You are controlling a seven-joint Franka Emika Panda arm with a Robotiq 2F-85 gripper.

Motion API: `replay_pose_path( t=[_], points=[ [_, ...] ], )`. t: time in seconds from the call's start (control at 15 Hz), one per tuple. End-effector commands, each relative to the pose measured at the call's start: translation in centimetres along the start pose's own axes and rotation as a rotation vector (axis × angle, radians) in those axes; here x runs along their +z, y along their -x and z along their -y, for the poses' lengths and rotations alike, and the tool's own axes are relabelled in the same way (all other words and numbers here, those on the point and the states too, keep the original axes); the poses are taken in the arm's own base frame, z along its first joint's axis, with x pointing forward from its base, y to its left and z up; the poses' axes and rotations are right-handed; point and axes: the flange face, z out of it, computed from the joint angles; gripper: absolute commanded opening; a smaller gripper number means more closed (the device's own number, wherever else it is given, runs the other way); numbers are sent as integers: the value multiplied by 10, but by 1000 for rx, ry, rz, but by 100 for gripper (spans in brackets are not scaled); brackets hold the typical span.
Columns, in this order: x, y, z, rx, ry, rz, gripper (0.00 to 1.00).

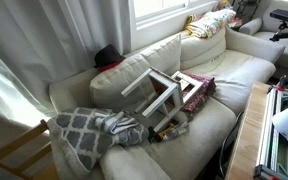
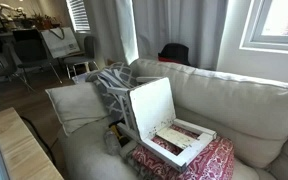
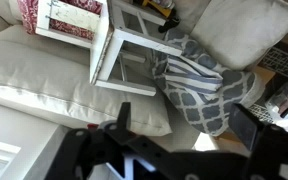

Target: Lift the chair laying on the sofa seats to make it stand on its four legs on the sofa

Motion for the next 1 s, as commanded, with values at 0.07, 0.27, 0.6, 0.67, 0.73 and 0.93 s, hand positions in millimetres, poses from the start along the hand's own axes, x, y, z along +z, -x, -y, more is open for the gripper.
replay_pose_path(
  t=[0.07, 0.27, 0.6, 0.67, 0.73, 0.93],
  points=[
    [-1, 0, 0, 0, 0, 0, 100],
    [-1, 0, 0, 0, 0, 0, 100],
    [6, -4, -7, 42, 19, 8, 100],
    [23, -9, -25, 114, 22, 48, 100],
    [38, -11, -42, 173, 36, 68, 100],
    [88, -12, -101, 322, 56, 123, 100]
  ],
)
